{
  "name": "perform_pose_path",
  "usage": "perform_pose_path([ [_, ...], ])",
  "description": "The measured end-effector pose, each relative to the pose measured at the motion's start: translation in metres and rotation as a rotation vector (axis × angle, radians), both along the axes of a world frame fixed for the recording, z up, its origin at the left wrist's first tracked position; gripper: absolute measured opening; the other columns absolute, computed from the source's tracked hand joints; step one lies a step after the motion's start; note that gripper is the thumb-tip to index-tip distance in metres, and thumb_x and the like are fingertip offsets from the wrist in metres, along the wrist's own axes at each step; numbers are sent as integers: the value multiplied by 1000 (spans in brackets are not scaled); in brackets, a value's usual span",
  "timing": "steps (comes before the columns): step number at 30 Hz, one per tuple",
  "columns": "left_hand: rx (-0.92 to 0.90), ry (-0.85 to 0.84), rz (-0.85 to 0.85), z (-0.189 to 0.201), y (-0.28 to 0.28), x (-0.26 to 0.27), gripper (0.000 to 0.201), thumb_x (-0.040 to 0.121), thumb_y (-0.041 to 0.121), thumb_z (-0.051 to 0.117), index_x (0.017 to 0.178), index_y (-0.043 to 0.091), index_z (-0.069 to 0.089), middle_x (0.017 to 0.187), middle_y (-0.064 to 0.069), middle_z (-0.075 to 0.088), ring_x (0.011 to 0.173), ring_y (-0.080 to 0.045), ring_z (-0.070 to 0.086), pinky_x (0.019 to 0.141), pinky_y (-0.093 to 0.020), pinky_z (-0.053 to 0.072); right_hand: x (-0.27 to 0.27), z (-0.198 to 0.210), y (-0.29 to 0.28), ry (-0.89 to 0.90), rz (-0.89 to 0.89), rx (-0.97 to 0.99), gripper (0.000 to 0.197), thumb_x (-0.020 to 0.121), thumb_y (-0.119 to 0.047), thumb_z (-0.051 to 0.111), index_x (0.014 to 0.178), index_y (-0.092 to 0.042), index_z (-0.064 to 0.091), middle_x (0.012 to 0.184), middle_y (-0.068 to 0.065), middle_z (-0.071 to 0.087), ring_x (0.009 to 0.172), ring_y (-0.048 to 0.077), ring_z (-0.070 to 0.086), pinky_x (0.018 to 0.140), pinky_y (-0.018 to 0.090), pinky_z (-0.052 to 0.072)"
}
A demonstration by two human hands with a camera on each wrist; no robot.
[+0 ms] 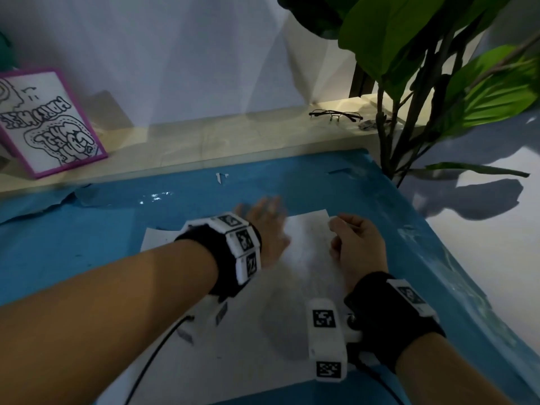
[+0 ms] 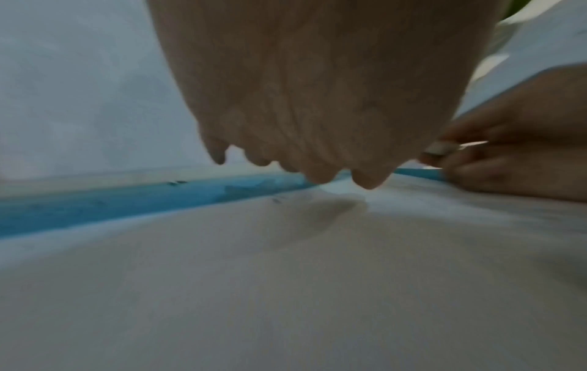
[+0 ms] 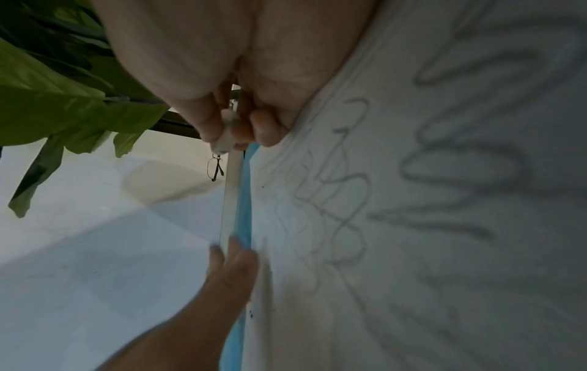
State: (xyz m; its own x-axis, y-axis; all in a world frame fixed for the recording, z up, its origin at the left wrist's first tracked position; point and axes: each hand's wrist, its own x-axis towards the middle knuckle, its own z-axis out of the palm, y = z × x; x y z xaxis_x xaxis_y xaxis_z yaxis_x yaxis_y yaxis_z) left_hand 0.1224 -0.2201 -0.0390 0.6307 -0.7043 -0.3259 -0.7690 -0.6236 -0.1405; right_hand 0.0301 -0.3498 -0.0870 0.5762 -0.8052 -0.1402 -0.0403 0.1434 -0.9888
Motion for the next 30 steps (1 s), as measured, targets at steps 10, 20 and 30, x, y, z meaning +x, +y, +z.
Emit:
perform_pose_path([
  [10,-18,-13,202,-16,18,4,68,97,59,16,153,24,-3,160,1,-12,147,-21,-6,116,-47,5,0,0,4,39,46,-82,4,88,-19,62,84,-19,59,63,1,55,52,16,48,54,31,42],
  [20,64,20,259,3,40,11,74,96,60,21,152,20,-4,160,-1,-15,147,-25,-9,116,-51,5,-6,5,7,106,128,-145,9,82,-12,65,90,-16,66,68,0,63,50,10,52,54,24,46],
  [30,121,366,43,4,46,-26,115,69,80,53,144,39,-24,154,7,-31,143,-23,-23,113,-61,-4,-4,38,19,516,545,-585,8,73,-18,76,76,-20,68,76,-10,61,74,8,56,59,16,42],
])
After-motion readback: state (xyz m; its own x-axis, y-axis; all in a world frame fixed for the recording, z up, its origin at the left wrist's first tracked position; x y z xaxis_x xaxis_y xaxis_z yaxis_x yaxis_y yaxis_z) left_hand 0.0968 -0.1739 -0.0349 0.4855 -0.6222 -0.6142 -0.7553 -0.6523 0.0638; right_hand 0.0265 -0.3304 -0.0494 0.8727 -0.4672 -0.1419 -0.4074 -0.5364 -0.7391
